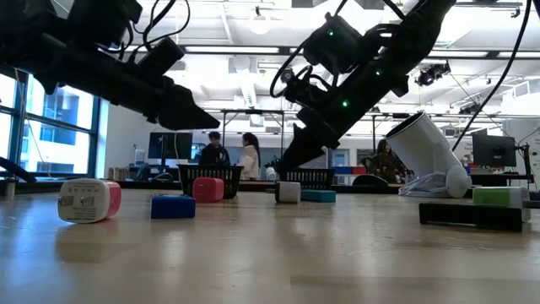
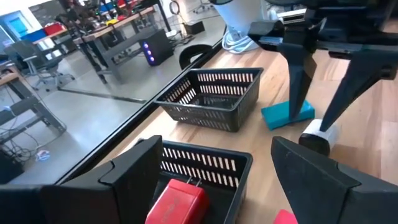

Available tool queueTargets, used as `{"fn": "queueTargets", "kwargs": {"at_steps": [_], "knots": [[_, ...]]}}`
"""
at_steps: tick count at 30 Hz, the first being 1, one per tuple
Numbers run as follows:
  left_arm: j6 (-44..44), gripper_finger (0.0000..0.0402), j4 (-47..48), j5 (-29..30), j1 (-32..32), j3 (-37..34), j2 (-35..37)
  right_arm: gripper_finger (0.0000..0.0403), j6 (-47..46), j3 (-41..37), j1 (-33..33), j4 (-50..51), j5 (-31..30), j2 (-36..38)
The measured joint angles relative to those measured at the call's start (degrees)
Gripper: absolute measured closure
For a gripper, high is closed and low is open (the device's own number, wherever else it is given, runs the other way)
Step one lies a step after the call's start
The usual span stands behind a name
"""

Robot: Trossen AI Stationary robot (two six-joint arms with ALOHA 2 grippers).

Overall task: Pick & Place Office items
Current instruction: Put the white charger adapter into the left black bin

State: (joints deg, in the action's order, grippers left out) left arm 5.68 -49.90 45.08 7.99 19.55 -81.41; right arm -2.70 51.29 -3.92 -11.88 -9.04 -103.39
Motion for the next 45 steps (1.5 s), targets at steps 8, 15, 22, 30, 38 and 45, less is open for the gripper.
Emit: {"fn": "queueTargets", "kwargs": {"at_steps": [8,15,22,30,38,45], "knots": [[-3.23,0.0108,2.58,-0.93,0.00,0.00,0.00,0.0197,-0.01,0.00,-0.01,0.15,0.17,0.00],[-4.87,0.0108,2.57,-4.25,0.00,0.00,0.00,0.0186,-0.54,0.00,-1.04,0.52,2.03,0.00],[-5.65,0.0108,2.56,-4.81,0.00,0.00,0.00,0.0187,-2.01,0.00,-1.14,1.00,3.87,0.00],[-5.86,0.0108,2.57,-4.85,0.00,0.00,0.00,0.0188,-3.51,0.01,-1.12,0.22,5.00,-1.14],[-6.74,0.0108,2.96,-6.25,0.00,0.00,0.00,0.0188,-4.53,-0.02,-1.12,-1.78,4.81,-6.06],[-6.81,0.0108,3.22,-6.25,-0.02,0.00,0.00,0.0197,-3.26,-0.02,-1.12,-2.14,5.09,-6.27]]}}
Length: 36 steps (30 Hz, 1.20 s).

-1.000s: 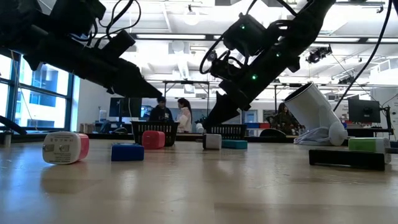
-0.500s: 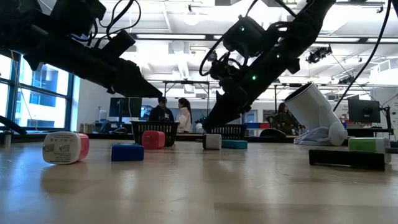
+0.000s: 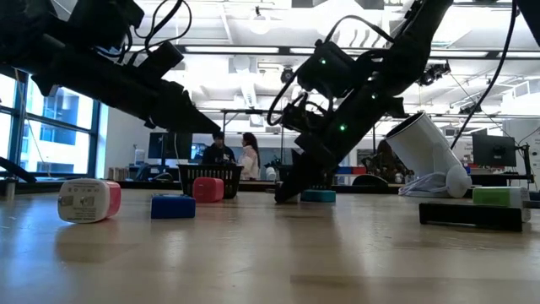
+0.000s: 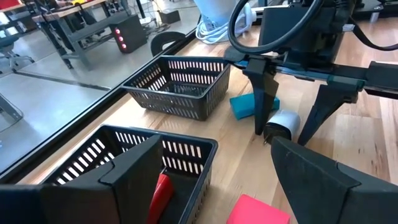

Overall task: Pick & Place Office items
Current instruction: Put the white charger adapter into the left black bin

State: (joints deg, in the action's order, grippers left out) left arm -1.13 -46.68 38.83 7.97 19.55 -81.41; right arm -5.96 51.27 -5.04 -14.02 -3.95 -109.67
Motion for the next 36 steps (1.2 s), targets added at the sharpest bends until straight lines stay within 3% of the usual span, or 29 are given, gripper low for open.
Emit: {"fn": "queueTargets", "kwargs": {"at_steps": [7,18,25,36], "knots": [[0.00,0.0108,0.03,0.00,-0.02,0.00,0.00,0.0288,0.26,0.04,-0.26,0.38,1.67,0.00],[-0.20,0.0108,0.03,0.00,-0.02,0.00,0.00,0.0273,0.24,0.04,-0.66,0.41,2.38,0.00],[-0.59,0.0108,0.01,-0.14,-0.02,0.00,0.00,0.0285,0.24,0.04,-0.66,0.34,2.63,0.00],[-5.53,0.0108,-0.12,-6.42,-1.14,0.00,-2.53,0.0285,-0.30,-0.02,-0.70,-7.78,5.77,-0.04]]}}
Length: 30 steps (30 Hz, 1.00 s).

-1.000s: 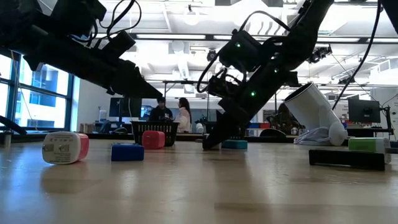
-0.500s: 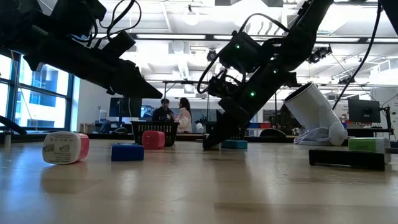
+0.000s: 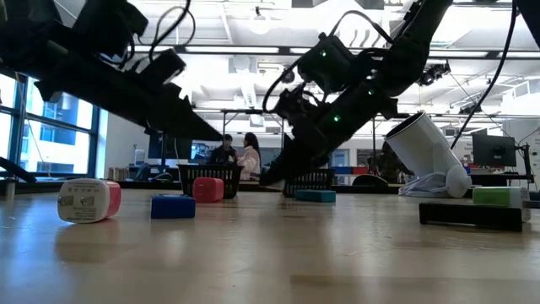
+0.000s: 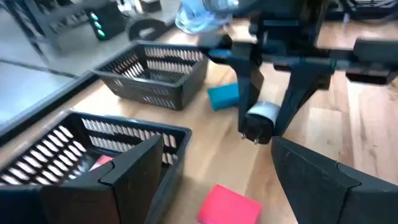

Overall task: Pick & Place Office items
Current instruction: Put the white charger adapter into the left black bin

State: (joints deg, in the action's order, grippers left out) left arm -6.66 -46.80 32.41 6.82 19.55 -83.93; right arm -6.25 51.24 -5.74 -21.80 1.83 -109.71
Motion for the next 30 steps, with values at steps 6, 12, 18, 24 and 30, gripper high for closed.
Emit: {"fn": "queueTargets", "kwargs": {"at_steps": [6,12,18,24,30], "knots": [[-3.03,0.0108,-0.89,-4.63,-1.70,-0.02,-2.81,0.0285,-0.99,0.00,0.00,-4.51,0.45,0.00],[-3.00,0.0108,-4.82,-5.65,-2.00,-0.02,-4.10,0.0285,-1.25,0.02,0.00,-8.47,1.79,0.00],[-1.98,0.0108,-8.88,-6.77,-2.01,-0.02,-4.10,0.0285,-1.39,0.02,0.11,-10.85,3.08,0.02],[-1.99,0.0108,-10.81,-11.43,-3.15,-0.02,-4.10,0.0285,-1.18,0.02,0.11,-12.97,4.21,0.08],[-2.37,0.0108,-11.84,-15.20,-4.56,-0.02,-4.10,0.0285,-1.02,0.02,0.11,-14.79,5.31,0.09]]}}
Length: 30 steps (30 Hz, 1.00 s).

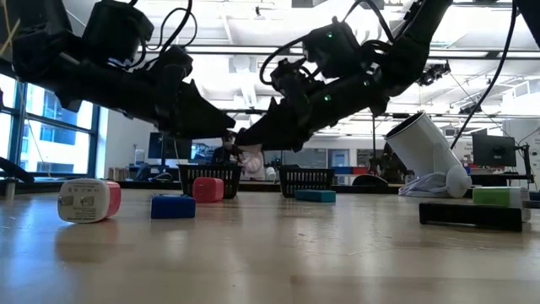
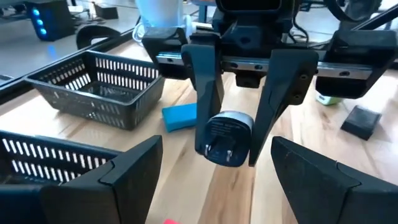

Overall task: Pick & Place Office items
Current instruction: Put the white charger adapter into the left black bin

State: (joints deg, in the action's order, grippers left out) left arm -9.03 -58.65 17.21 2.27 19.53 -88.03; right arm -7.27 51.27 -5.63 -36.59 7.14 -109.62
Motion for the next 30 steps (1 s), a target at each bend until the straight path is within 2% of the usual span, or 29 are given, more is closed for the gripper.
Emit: {"fn": "queueTargets", "kwargs": {"at_steps": [7,24,30], "knots": [[-0.16,0.0108,-1.67,-6.39,-1.28,0.00,0.00,0.0285,0.06,0.00,0.00,-1.83,2.15,0.00],[-1.54,0.0109,-1.93,-9.30,-1.80,0.13,0.00,0.0285,1.33,0.00,0.76,-4.95,5.22,0.00],[-1.54,0.0126,-2.41,-9.86,-1.80,0.31,0.00,0.0285,1.34,0.00,0.69,-5.30,3.94,0.00]]}}
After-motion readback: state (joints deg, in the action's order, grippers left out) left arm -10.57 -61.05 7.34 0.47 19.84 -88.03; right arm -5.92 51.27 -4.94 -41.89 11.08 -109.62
